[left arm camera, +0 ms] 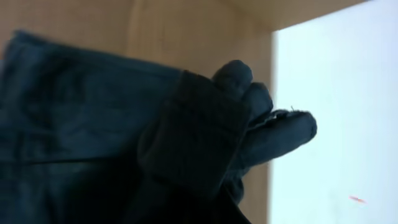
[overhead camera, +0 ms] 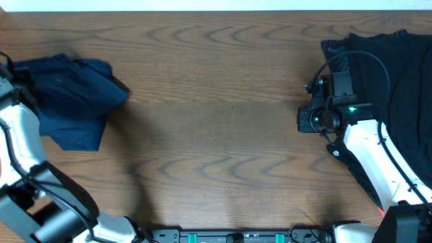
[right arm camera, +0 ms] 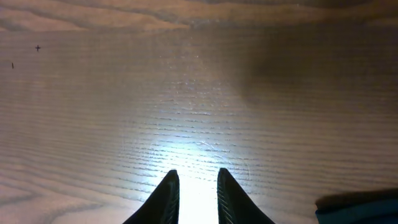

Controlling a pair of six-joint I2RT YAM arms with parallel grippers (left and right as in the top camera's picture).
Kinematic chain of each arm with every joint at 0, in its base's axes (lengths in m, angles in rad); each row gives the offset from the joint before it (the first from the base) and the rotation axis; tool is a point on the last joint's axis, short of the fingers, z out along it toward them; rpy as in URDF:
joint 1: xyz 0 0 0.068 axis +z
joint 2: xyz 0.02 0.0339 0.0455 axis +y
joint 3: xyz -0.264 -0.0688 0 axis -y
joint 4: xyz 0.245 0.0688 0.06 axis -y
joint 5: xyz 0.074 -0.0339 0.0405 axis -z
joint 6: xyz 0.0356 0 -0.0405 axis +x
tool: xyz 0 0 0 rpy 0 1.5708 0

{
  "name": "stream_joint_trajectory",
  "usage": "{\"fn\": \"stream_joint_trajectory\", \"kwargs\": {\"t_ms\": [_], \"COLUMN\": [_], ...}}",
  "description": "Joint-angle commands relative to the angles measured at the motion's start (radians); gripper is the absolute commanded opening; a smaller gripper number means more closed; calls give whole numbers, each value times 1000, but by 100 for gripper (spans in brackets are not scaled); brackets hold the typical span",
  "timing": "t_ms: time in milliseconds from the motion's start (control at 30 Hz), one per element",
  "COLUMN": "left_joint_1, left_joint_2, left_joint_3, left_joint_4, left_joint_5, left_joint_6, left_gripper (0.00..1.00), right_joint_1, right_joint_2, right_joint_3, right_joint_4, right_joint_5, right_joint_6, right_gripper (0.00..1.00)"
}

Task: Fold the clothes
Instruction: 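Carry the shorts left and place them on the folded navy garment, then open the left gripper and withdraw it from the stacked shorts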

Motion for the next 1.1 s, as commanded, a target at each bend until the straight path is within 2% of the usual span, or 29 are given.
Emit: {"fn": "stream_joint_trajectory", "kwargs": {"t_ms": [0, 67, 100, 200, 267, 467, 700, 867, 1000, 1067], "left_joint_1": [22, 36, 43, 66, 82, 131, 137, 77, -53, -143], "left_joint_2": [41, 60, 65, 67, 62, 25, -96, -206, -266, -278], "left_joint_3": [11, 11, 11, 11, 11, 11, 11, 11, 11, 11], "left_joint_4": [-30, -56, -66, -100, -136, -227, -227, -148, -135, -156], "left_joint_5": [6, 6, 6, 6, 6, 7, 17, 136, 256, 268], "left_joint_6": [-7, 19, 47, 131, 135, 139, 207, 376, 547, 606], "left_gripper": [6, 7, 12, 52, 100, 98, 98, 98, 98, 98], "right_joint_1": [-6, -6, -6, -7, -7, -6, -6, -6, -6, -6], "right_joint_2": [-7, -7, -7, -7, -7, -7, -7, -7, -7, -7], "right_joint_3": [0, 0, 0, 0, 0, 0, 0, 0, 0, 0], "right_joint_4": [-3, -3, -3, -2, -2, -3, -3, -3, 5, 13], "right_joint_5": [10, 10, 10, 10, 10, 10, 10, 7, -24, -26], "right_joint_6": [-14, -14, -14, -14, -14, -14, -15, -14, -15, -14], "right_gripper": [20, 20, 20, 20, 20, 20, 27, 54, 70, 80]}}
